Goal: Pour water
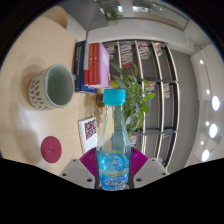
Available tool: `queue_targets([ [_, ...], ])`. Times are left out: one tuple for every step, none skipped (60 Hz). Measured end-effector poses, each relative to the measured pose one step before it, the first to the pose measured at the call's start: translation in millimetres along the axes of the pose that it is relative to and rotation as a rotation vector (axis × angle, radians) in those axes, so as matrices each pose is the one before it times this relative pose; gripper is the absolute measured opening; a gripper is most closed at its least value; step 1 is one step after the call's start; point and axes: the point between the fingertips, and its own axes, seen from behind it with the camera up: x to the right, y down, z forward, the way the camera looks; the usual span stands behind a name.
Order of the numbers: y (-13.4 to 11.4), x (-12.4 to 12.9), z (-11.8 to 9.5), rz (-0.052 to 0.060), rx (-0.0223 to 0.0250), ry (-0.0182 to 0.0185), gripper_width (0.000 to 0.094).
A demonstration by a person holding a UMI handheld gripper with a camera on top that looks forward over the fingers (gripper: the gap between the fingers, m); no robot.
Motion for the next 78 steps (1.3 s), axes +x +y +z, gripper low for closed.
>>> queue_targets([
  [-2.48,-1.53,1.46,-0.0443,-0.00761,-0.00236,0.0383],
  [-2.34,-1.06,1.18,-0.0427,-0.00578,-0.00245,0.0383],
  [-3.77,-0.52,1.02,-0.0372,-0.00107,-0.00046,0.0384],
  [-4.09,0.06,0.7,-0.0322,0.00426,0.00179,0.0384],
  [-4.04,0.0,1.15,-0.0325,0.00511,0.00187,0.0383],
  [-2.83,-0.19,1.9,-0.0364,-0.00007,0.00198,0.0381],
  [-1.43,0.03,1.37,-0.0391,-0.00622,0.00285,0.0382],
  [0.18,-0.85,5.76,-0.0351,-0.00282,0.00671,0.0383],
  [-2.7,1.9,-2.2,-0.0342,-0.00238,0.00745,0.0383],
  [-3.02,1.56,0.69,-0.0321,-0.00033,0.00914,0.0384],
  [-2.68,1.07,0.67,-0.0323,-0.00053,0.00732,0.0383],
  [-2.1,1.21,0.49,-0.0331,-0.00127,0.00611,0.0382],
  [-2.16,1.08,0.55,-0.0311,-0.00074,0.0067,0.0382],
  [-1.71,1.02,0.83,-0.0289,-0.0015,0.00663,0.0383],
  [-1.53,0.71,0.58,-0.0285,-0.00307,0.00576,0.0383],
  [-1.47,0.53,1.08,-0.0301,-0.00531,0.00462,0.0382],
  [0.09,-0.42,5.12,-0.029,-0.00146,0.00468,0.0383],
  [-2.33,0.81,0.69,-0.0269,-0.00329,0.00438,0.0383],
  [-1.93,0.74,0.32,-0.0247,-0.00272,0.00567,0.0384],
  [-1.83,0.24,0.68,-0.0223,-0.00279,0.00493,0.0383],
  [-1.56,0.22,0.26,-0.019,-0.00278,0.00478,0.0383],
  [-1.46,0.26,0.35,-0.017,-0.00314,0.00518,0.0382],
  [-1.27,0.27,0.05,-0.0162,-0.00351,0.00505,0.0381],
  [-0.93,0.04,0.04,-0.0162,-0.00534,0.00463,0.0381],
  [0.0,0.05,-0.12,-0.017,-0.00848,0.0032,0.0382],
  [0.61,0.21,-0.57,-0.0181,-0.00677,0.00271,0.0383],
  [-1.76,0.14,0.5,-0.0091,0.00047,0.00146,0.0383],
  [-1.17,-0.11,-0.29,-0.0066,-0.00045,0.00272,0.0382],
  [-1.5,-0.59,-0.24,-0.0025,0.00118,-0.00016,0.0382],
  [-1.52,-0.93,-0.33,-0.0006,0.00196,-0.00191,0.0383],
  [-0.59,-0.93,-0.45,0.0004,-0.00076,-0.00224,0.0383],
  [0.48,-0.87,-0.55,0.0009,-0.00524,-0.00244,0.0383],
  [0.85,-0.47,-0.28,-0.0011,-0.00624,-0.00236,0.0382],
  [0.24,-0.88,-0.17,0.0042,-0.0013,-0.0038,0.0384],
  [0.03,-0.15,-0.56,0.0069,-0.00088,-0.00167,0.0384],
  [0.29,0.16,-0.35,0.0096,-0.00067,-0.00101,0.0383],
  [0.33,0.18,-0.28,0.0127,-0.00059,-0.00206,0.0382],
  [0.46,0.62,-0.65,0.0174,-0.00218,-0.00168,0.0383],
  [0.31,0.79,-0.25,0.0277,0.00339,-0.00261,0.0382],
  [0.92,2.15,-0.68,0.0318,-0.00375,0.00113,0.0381],
  [0.56,1.58,-0.76,0.0405,0.00543,-0.00365,0.0382],
  [1.29,1.88,-1.02,0.0426,-0.00078,-0.00432,0.0382],
  [1.52,2.36,-1.19,0.0459,-0.00177,-0.00518,0.0382],
  [1.29,2.42,-1.31,0.05,-0.00015,-0.00731,0.0383],
  [0.65,3.19,-1.59,0.0542,0.00256,-0.00657,0.0382],
  [0.24,3.91,-1.21,0.0582,0.00286,-0.00468,0.0381],
  [-0.62,3.48,-1.98,0.0568,-0.00646,0.00682,0.038],
  [0.54,5.24,-1.09,0.0651,0.0077,-0.01033,0.0382],
  [0.52,4.27,-1.8,0.0616,-0.00019,-0.00604,0.0381],
  [0.6,4.06,-1.59,0.0631,-0.00131,-0.00688,0.0383],
  [0.25,4.62,-1.94,0.0644,-0.00145,-0.00614,0.0393],
  [-0.28,4.61,-2.08,0.0633,-0.00015,-0.00649,0.0392],
  [-1.55,3.81,-2.04,0.0627,0.00489,-0.01088,0.0395],
  [-1.83,4.25,-2.14,0.065,0.00992,-0.01253,0.0393],
  [-4.8,0.9,-0.59,0.0591,-0.00106,0.00646,0.0393],
  [2.85,5.69,-1.2,0.0647,0.01647,-0.00908,0.0393],
  [-1.39,5.72,-1.62,0.0577,0.00545,0.00207,0.0394],
  [-1.43,5.87,-1.64,0.0531,0.00747,0.00242,0.0395],
  [-2.43,5.12,-1.42,0.0517,0.00992,-0.00049,0.0395],
  [-2.09,5.15,-2.02,0.0504,0.01038,-0.00284,0.0394],
  [-1.47,4.74,-1.31,0.0532,0.00717,-0.00027,0.0394],
  [-7.2,-3.17,1.32,0.0538,-0.0059,0.01095,0.0393],
  [3.56,10.0,-1.3,0.0578,0.00774,-0.00749,0.0393],
  [0.83,3.28,-0.42,0.0574,0.00087,-0.0041,0.0395],
  [0.15,3.34,-0.45,0.0598,0.00261,-0.00587,0.0395],
  [0.05,3.53,-0.47,0.0622,0.00305,-0.00457,0.0395],
  [0.81,4.56,-0.56,0.0612,0.00131,-0.00148,0.0395],
  [1.13,-7.31,1.8,0.0603,-0.00486,0.01097,0.0394],
  [-0.56,14.32,-3.55,0.0613,0.00251,-0.0071,0.0402],
  [1.45,3.46,0.05,0.0595,0.00002,0.00119,0.0403],
  [1.47,3.32,0.06,0.0559,0.00174,-0.00205,0.0403],
  [1.59,2.55,-0.14,0.0525,0.00395,-0.00644,0.0402],
  [1.33,1.75,0.29,0.0506,0.00405,-0.00908,0.0403],
  [1.33,2.41,0.41,0.05,0.00313,-0.00793,0.0403],
  [2.53,-4.61,4.04,0.0492,0.00246,0.00145,0.0403],
  [-1.68,12.56,-5.1,0.0448,0.00439,-0.01152,0.0402],
  [2.0,3.11,0.46,0.0415,0.00369,-0.00583,0.0401],
  [2.19,2.76,0.45,0.0368,0.00083,-0.00613,0.0402],
])
